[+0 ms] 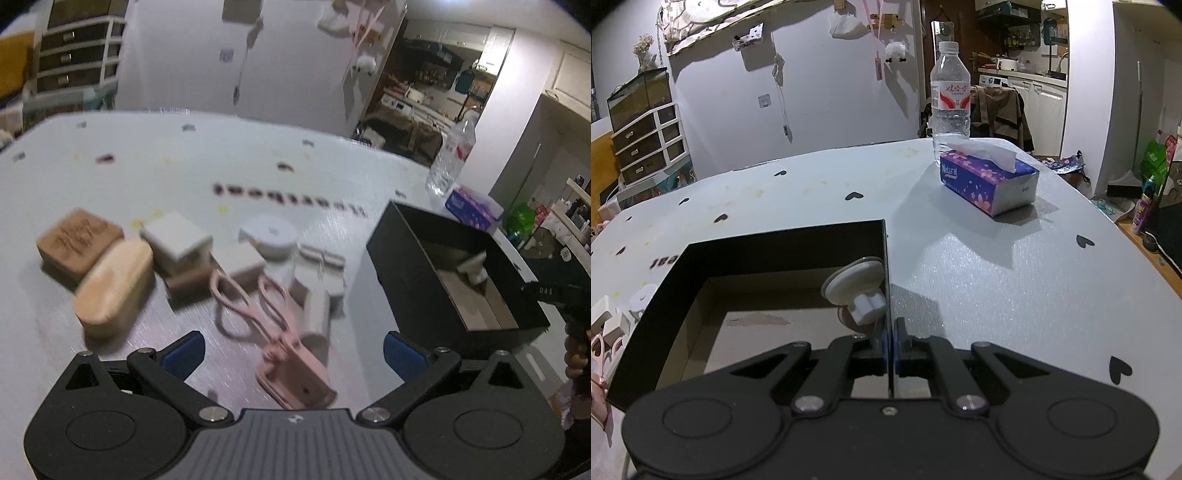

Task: Organize rigid objects
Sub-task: 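Move the left gripper back to the pink scissors, then grasp the pink scissors with the left gripper and lift, then lower the pink scissors into the black box and open the left gripper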

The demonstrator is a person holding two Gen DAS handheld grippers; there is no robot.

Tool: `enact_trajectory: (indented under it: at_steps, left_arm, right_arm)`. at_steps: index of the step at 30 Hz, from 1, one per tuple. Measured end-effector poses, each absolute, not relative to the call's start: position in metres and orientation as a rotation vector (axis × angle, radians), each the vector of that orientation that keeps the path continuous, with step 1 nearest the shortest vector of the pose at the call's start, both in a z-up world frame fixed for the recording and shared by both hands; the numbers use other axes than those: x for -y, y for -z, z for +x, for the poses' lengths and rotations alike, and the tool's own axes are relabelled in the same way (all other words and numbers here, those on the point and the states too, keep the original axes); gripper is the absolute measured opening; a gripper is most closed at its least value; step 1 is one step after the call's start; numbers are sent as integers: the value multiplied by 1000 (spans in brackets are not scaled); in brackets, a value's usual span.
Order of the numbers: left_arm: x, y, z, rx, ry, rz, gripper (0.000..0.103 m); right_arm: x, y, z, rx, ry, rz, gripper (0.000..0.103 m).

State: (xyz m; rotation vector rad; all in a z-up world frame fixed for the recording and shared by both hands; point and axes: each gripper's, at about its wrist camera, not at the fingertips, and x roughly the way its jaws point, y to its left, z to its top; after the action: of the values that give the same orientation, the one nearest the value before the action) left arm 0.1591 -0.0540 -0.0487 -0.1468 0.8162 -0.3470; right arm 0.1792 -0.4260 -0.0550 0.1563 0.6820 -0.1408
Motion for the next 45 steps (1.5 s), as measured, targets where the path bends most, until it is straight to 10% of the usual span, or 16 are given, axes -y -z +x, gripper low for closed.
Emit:
enact_trajectory:
  at_steps: [10, 17, 21, 45]
  left_arm:
    - [64, 64, 167, -911, 312, -137, 51]
    - [63, 61, 166, -900, 297, -136, 45]
    - [60, 55, 164, -867, 286, -130, 20]
    - [69, -31, 178, -562, 364, -172, 16]
  right_arm:
    - [426, 55, 179, -682, 140, 156, 4]
    - [426, 55, 179, -682, 140, 156, 4]
    - [426, 55, 179, -682, 139, 156, 4]
    - [425, 56, 180, -683, 135, 150, 4]
